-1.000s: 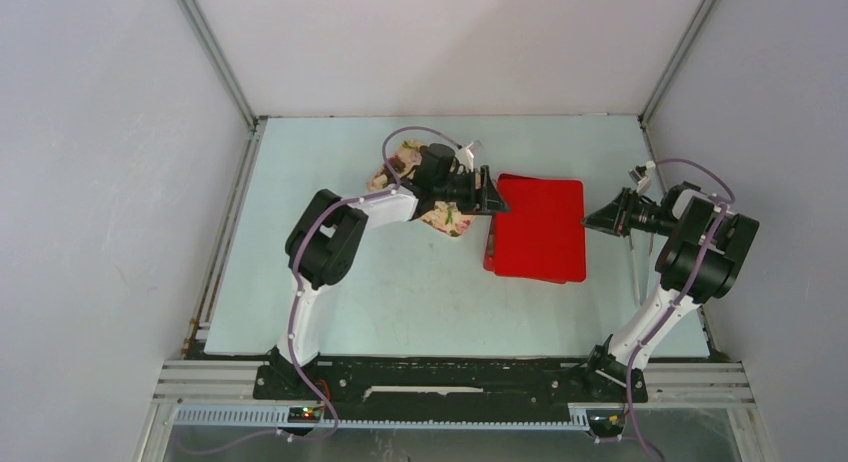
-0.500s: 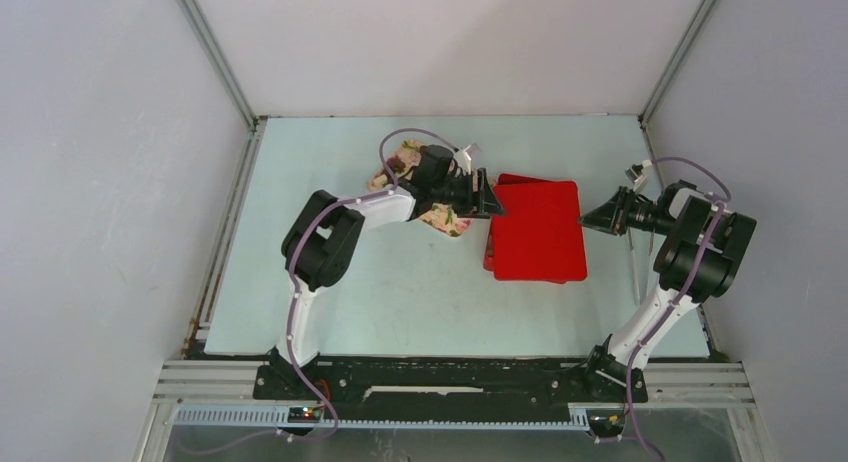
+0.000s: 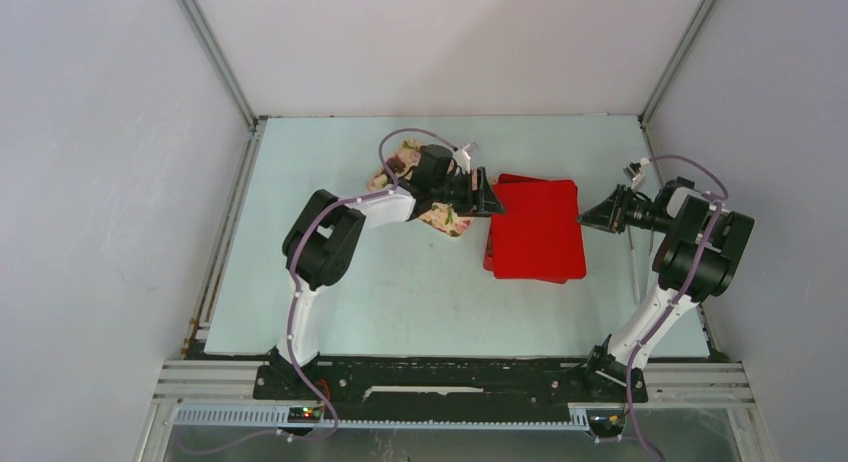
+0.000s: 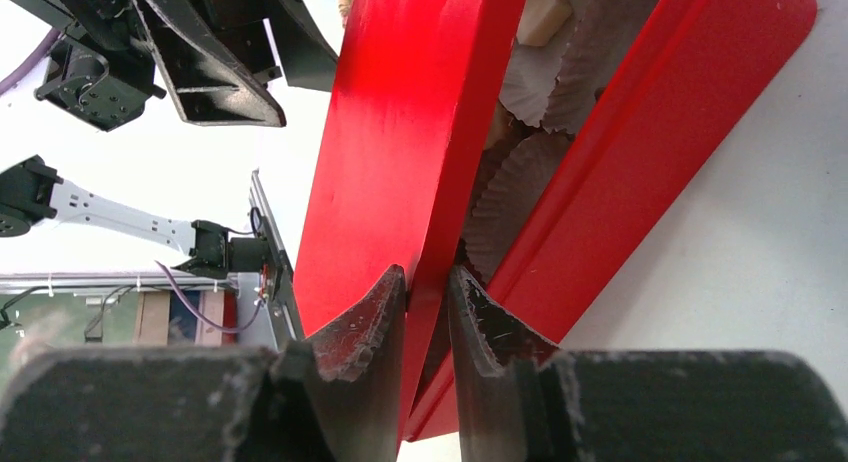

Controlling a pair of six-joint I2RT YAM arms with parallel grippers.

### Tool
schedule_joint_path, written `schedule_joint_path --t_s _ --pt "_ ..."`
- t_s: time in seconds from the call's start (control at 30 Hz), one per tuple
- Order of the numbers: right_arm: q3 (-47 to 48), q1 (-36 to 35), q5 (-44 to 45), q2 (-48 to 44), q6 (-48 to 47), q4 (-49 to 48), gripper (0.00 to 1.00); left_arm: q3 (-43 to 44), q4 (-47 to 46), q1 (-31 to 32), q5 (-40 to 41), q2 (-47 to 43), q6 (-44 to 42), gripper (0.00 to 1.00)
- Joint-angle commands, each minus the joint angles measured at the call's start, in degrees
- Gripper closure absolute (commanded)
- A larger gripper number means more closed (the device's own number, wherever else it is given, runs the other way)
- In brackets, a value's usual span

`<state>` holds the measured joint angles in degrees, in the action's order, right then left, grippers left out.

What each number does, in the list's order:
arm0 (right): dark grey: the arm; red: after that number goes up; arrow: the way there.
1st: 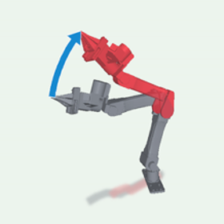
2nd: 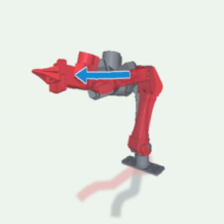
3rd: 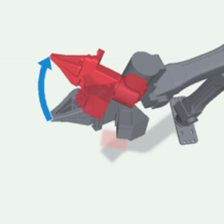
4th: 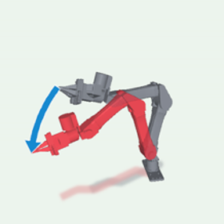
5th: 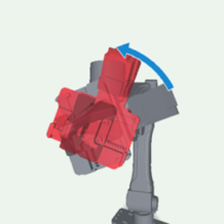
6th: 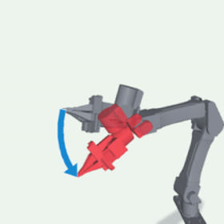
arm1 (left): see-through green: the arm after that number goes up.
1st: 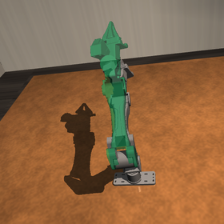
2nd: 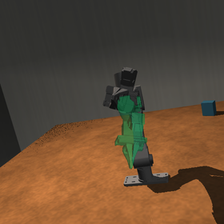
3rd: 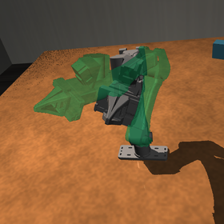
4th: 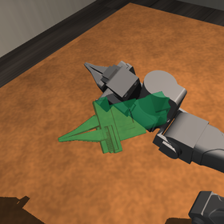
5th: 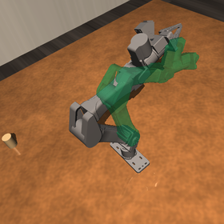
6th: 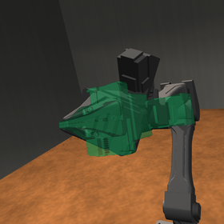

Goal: Pack the chocolate

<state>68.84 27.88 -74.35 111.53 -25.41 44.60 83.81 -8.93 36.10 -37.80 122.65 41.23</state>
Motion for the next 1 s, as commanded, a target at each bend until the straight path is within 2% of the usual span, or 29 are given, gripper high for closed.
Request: schedule_joint_path --t_s 0.0,0.43,0.77,0.97 --pt "0.78 -0.68 0.09 -1.05 3.38 -2.81 0.75 4.14 -3.02 0.18 -1.84 0.18 1.29 0.33" --pt "0.78 -4.32 9.06 -2.98 11.12 -7.54 0.69 11.74 0.13 -0.6 -1.43 3.22 1.56 0.34" --pt "0.79 -5.0 12.17 -3.86 12.92 -10.0 0.66 20.58 6.61 -0.62 -0.11 8.86 -2.61 0.34" --pt "0.79 -5.79 14.2 -4.25 13.37 -11.2 0.62 21.66 8.12 -0.68 0.61 9.45 -4.26 0.34"
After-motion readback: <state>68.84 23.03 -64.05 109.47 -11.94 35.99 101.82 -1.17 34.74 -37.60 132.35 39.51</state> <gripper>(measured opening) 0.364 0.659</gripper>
